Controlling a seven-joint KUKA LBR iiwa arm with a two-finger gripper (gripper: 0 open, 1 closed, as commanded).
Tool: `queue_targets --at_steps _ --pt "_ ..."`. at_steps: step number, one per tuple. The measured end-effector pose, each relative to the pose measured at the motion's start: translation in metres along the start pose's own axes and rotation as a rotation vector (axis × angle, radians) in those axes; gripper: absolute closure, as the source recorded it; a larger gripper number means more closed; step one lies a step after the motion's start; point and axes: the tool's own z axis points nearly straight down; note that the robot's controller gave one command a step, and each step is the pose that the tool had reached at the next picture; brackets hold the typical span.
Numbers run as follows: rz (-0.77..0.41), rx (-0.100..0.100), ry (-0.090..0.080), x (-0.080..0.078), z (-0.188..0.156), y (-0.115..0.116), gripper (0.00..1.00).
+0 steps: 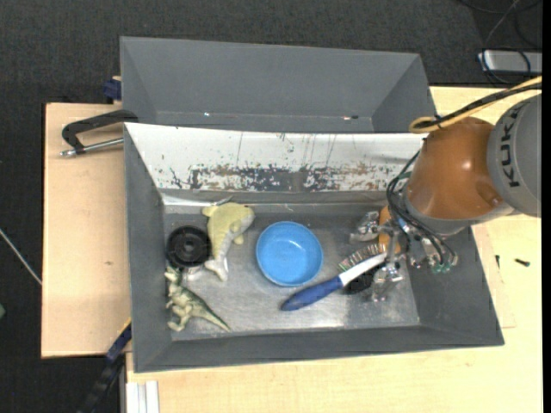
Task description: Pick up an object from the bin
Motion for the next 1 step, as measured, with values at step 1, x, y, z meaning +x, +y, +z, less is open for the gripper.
queue_targets --at_steps 1 --pt "-0.001 0.001 -0.001 -0.001 -0.0017 0.0 1.0"
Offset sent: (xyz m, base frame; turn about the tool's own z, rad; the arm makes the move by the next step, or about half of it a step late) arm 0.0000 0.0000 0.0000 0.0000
